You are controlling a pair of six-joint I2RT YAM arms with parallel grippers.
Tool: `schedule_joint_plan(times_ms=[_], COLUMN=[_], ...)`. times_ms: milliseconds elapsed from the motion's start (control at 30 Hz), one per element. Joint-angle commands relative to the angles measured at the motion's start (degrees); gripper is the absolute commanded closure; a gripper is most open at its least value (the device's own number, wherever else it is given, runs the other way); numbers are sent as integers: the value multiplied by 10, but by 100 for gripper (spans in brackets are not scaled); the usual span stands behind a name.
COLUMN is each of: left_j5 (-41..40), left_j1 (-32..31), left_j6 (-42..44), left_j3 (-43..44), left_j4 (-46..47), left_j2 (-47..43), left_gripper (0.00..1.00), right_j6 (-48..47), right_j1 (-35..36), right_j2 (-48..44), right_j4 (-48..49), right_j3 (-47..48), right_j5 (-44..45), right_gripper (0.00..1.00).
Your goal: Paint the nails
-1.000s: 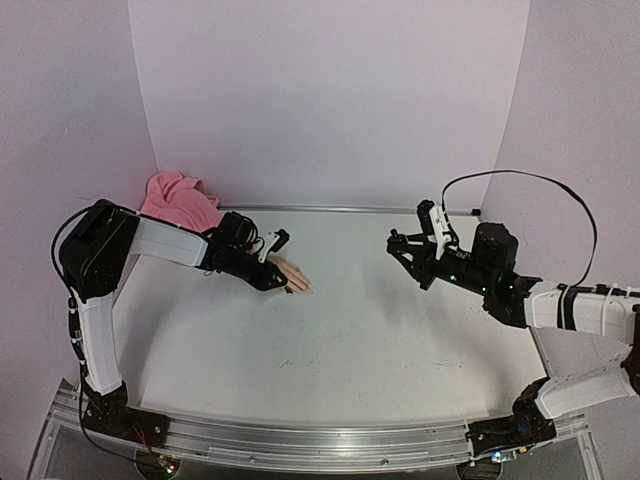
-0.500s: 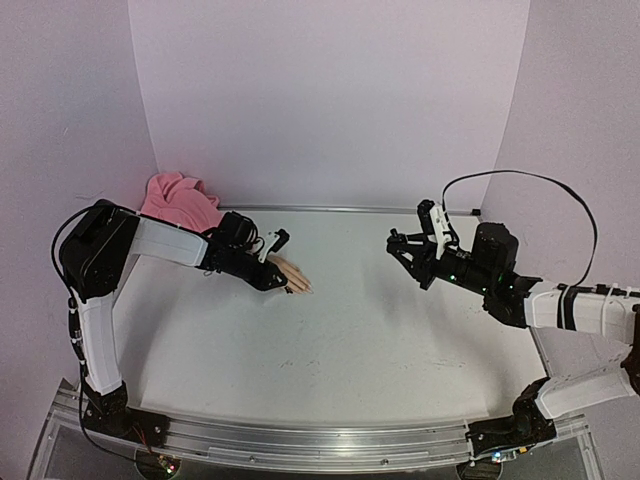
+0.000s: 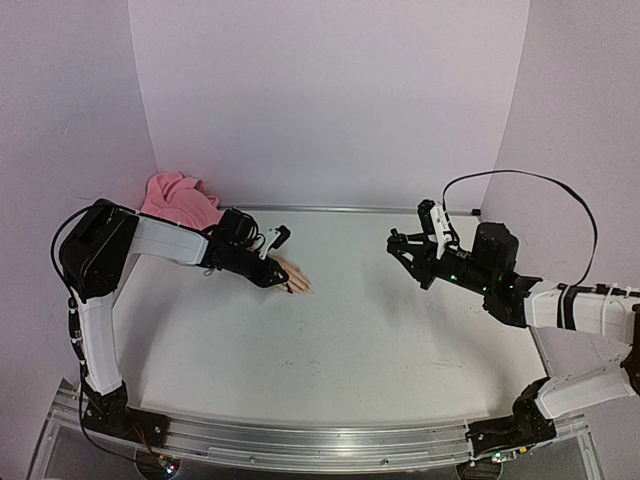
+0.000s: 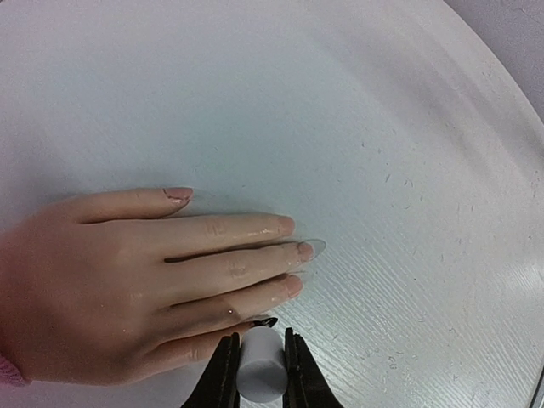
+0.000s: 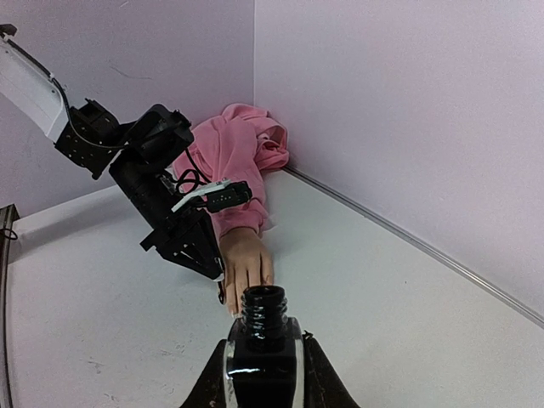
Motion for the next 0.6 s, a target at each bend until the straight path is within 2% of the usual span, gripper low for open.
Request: schedule_joint_plan(times_ms=[0, 267, 567], left_j5=[7, 7, 1], left_j1=[3, 3, 3], left_j6=[9, 4, 4], left_j3=[17, -14, -8], left_j4=[20, 20, 20], left_j2=[-11, -39, -29], left_gripper=[100, 100, 100], right_j6=[7, 9, 10], right_j1=[-3, -3, -3], right_j2=[0, -2, -5], right_j4=[45, 46, 46], right_j3=[6, 6, 3], right_j5=[-10, -12, -11], right_gripper=[100, 100, 100])
